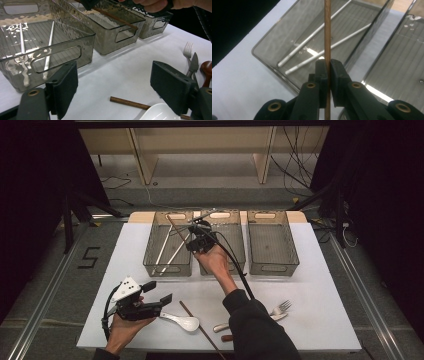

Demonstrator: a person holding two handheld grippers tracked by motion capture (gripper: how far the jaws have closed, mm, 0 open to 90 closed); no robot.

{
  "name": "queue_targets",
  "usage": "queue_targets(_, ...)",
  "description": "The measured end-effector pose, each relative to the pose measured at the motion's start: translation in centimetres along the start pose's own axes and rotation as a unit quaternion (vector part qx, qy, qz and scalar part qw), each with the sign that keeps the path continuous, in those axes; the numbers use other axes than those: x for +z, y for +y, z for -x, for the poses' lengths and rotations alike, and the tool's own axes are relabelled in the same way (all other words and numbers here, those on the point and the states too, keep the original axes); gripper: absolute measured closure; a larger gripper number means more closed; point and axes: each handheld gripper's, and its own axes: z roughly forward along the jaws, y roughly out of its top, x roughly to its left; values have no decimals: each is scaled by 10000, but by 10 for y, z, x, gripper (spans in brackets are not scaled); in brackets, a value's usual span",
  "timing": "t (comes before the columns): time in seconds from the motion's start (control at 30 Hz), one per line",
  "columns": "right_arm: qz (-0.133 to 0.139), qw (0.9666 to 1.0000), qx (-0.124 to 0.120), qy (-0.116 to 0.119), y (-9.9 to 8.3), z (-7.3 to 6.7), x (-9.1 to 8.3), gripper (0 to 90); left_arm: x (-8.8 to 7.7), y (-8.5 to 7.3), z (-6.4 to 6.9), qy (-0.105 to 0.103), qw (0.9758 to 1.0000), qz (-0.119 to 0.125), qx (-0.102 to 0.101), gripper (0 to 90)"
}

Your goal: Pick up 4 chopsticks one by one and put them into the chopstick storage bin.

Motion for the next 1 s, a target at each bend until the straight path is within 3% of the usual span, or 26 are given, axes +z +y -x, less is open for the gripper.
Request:
queue_targets(0.43, -86, 9999, 134, 19, 20, -6, 20, 854, 0, 0, -1, -12, 10000, 23, -16, 201)
queue_targets(1.0, -200, 9995, 242, -65, 29, -7, 35, 853, -1, 0, 0, 3, 10000, 57, -3, 200)
